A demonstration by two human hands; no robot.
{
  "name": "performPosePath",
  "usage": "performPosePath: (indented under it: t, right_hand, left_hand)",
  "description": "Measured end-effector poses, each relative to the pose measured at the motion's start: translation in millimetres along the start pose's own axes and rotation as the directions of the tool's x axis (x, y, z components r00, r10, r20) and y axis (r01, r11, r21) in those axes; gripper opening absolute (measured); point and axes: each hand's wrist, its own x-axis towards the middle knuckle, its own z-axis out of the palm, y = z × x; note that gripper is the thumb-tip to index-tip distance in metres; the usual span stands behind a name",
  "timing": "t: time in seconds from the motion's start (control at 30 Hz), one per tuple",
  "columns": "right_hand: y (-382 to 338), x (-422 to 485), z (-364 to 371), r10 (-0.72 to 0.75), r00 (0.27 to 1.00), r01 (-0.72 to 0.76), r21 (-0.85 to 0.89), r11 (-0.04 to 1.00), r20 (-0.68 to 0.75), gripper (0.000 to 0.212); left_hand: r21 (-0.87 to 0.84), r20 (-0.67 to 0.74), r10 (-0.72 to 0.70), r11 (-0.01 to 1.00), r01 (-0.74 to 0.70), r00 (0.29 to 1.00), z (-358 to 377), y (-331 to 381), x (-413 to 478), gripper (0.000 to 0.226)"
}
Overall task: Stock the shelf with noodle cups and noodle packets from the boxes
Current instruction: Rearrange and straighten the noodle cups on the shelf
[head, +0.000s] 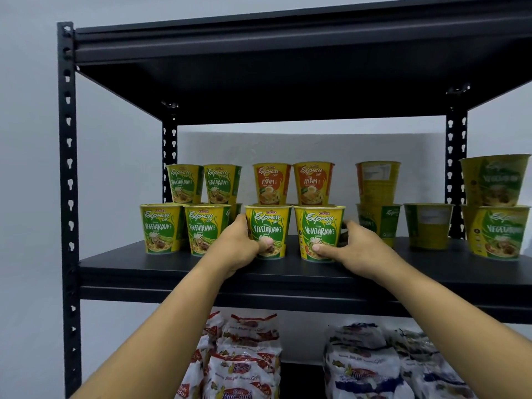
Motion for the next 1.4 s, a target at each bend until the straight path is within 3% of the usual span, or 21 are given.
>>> performPosePath:
  t: [0.47, 0.97, 1.07, 1.17, 1.27, 1.4]
  right_hand:
    - [-1.1, 0.6, 2.7, -0.014, 1.0, 0.015, -0.05, 0.999, 0.02, 0.052]
    - [-2.0, -0.2, 1.9, 0.01, 1.0, -0.01, -0.026, 1.0, 0.024, 0.053]
    - [-2.7, -1.4, 1.4, 0.028, 1.0, -0.028, -0.05, 0.998, -0.007, 0.063]
    - [-1.1, -1.3, 1.0, 0.047, 0.994, -0.052, -0.048, 0.998, -0.099, 0.09]
    - [2.3, 1.6, 2.4, 0.06, 0.986, -0.063, -0.016, 0.998, -0.153, 0.104]
    - [6.5, 2.7, 3.8, 0.026, 0.975, -0.019, 0.033, 0.999, -0.219, 0.087]
  left_hand:
    - [-0.041, -0.026, -0.012, 0.999, 0.011, 1.0, 1.2, -0.9, 1.2, 0.044]
    - [0.076, -0.066, 0.021, 0.997, -0.016, 0.998, 0.8, 0.1, -2.2, 0.049]
    - [0.109, -0.148, 0.073, 0.992, -0.057, 0.986, 1.3, 1.5, -6.9, 0.059]
    - [0.145, -0.292, 0.16, 0.982, -0.122, 0.943, 2.6, 2.1, -14.2, 0.07]
    - [0.165, -0.387, 0.244, 0.967, -0.194, 0.889, 4.0, 0.5, -18.1, 0.05]
    - [0.177, -0.38, 0.364, 0.931, -0.319, 0.851, 7.5, -2.7, -20.3, 0.02]
